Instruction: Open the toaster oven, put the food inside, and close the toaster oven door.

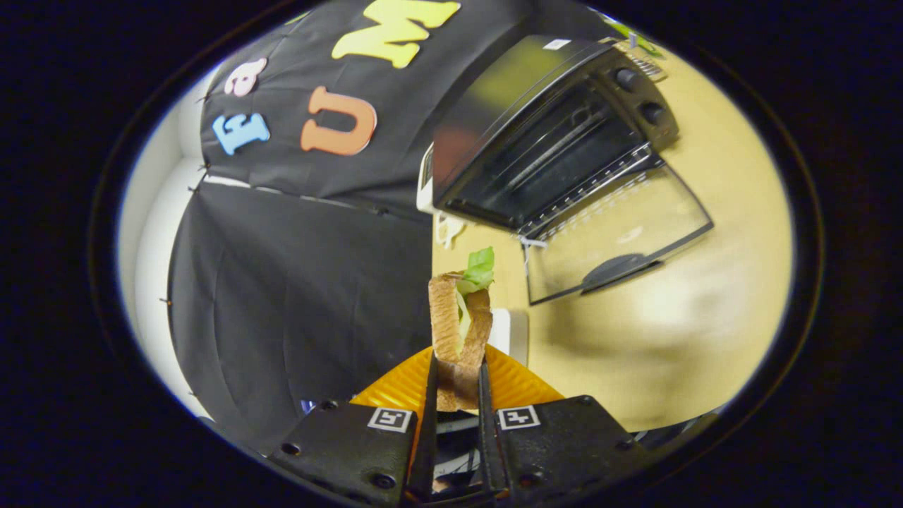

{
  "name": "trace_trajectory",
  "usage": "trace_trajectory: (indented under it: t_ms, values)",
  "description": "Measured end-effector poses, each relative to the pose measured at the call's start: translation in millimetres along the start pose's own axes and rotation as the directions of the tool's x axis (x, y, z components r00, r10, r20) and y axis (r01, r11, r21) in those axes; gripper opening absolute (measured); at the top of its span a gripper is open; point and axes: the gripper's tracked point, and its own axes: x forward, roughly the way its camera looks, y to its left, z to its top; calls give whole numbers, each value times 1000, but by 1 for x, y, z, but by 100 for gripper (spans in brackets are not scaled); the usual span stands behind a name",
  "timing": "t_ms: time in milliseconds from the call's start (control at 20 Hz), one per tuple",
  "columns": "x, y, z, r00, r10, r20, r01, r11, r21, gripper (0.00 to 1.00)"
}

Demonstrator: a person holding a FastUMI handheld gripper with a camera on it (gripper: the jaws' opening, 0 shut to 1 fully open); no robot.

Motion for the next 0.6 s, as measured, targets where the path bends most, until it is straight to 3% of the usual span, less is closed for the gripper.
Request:
trace_trajectory:
  t_ms: [250,400,600]
  values:
    - [12,-39,68,972,3,234,-32,992,121,31]
    - [32,-50,104,937,26,350,-95,979,181,31]
    - [66,-72,150,881,51,470,-144,976,165,31]
